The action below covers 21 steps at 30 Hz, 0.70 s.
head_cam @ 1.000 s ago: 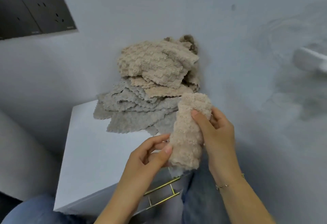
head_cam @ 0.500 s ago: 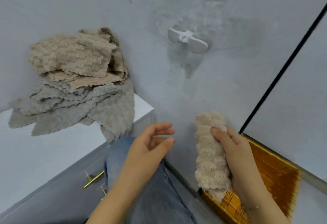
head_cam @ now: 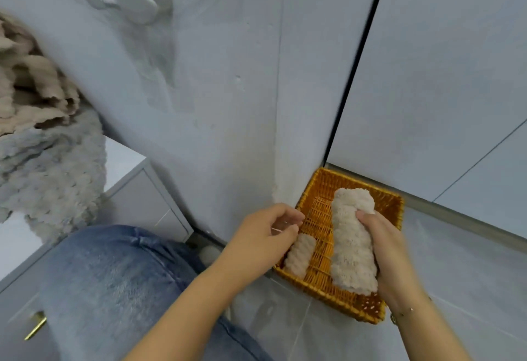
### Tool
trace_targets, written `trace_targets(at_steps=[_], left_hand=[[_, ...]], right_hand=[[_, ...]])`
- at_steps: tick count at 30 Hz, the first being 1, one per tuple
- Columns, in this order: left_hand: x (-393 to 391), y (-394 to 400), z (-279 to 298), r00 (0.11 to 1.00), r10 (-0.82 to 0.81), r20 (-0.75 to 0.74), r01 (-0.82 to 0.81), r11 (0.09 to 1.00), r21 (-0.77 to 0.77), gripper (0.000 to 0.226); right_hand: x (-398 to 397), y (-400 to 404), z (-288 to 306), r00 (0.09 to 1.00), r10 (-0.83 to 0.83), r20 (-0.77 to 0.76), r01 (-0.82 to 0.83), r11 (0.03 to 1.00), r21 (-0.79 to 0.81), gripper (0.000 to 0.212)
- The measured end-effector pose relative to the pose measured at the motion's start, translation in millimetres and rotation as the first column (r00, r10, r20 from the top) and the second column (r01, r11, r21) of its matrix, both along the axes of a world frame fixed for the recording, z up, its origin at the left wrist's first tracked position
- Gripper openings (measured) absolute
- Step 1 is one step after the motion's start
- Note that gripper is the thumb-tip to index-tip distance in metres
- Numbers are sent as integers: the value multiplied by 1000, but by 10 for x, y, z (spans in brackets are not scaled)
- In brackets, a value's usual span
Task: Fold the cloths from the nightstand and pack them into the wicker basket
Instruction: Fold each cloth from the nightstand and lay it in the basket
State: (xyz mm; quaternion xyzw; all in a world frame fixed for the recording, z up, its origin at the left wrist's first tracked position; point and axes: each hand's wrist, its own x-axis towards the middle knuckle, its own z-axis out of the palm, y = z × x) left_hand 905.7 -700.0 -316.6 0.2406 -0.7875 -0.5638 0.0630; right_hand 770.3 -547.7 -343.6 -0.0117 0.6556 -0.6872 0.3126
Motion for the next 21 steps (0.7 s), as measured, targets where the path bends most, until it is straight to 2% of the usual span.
trace_targets(at_steps=[6,12,16,21], left_hand=[[-545,35,-606,965,-190,180,193,981,0,21],[-948,-30,-1290,864,-313,393,414,888,-202,26],[-1066,-36,-1781,785,-315,533,479,854,-202,33],[-1093,-42,-2175,748,-258,612,467,859,-209,45]], right_hand=[[-391,100,-733,975,-92,205,74,993,91,16],[-681,105,-1450,916,-193,352,133,973,186,15],[-854,59,-1908,879,-234,415,148,962,229,16],[-981,-32,-2375,848,-263,460,142,949,281,13]])
